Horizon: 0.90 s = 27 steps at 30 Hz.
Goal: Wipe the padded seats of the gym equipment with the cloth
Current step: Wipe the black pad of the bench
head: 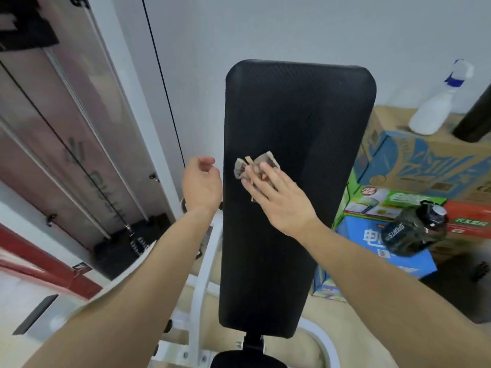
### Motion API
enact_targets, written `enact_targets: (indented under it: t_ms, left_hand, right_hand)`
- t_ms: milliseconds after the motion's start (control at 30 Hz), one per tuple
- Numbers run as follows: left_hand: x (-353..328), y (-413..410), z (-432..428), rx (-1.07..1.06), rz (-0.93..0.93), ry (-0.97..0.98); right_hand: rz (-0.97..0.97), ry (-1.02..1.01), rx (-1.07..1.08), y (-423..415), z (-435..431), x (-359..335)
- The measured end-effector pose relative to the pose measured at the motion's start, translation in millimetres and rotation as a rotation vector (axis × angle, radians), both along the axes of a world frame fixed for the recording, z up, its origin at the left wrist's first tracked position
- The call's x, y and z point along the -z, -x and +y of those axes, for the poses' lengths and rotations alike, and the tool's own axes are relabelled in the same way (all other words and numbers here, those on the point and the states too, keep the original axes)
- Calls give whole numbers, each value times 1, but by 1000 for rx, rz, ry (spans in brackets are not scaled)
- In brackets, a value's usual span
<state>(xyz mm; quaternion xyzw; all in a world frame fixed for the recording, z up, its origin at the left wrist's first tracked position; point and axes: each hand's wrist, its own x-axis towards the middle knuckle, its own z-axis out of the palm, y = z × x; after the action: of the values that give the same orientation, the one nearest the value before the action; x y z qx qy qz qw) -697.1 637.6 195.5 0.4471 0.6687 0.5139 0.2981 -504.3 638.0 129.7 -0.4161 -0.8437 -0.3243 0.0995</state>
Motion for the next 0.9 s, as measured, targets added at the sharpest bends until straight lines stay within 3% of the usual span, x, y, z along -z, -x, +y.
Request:
enact_targets:
  t_ms: [67,167,333,467,667,800,900]
  left_hand:
    - [1,2,-1,1,-1,30]
    - [-12,3,1,21,4,32]
    - [-33,5,13,5,-15,-34]
    - [-20,14,12,-59,-53,-43]
    - [20,20,-13,22,92,21]
    - [12,13,-20,42,119,28]
    - [-16,0,-17,64,114,-25]
  right_hand:
    - [-117,46,-68,-6,-5,-1]
    - [-250,18,-114,-13,16,-57]
    - [54,-118,88,7,70,-171]
    - [133,-107,61,37,56,-121]
    - [-168,193,-66,39,-12,19]
    - [-327,141,-126,22,-2,-12]
    - [-130,-25,-32,7,31,-97]
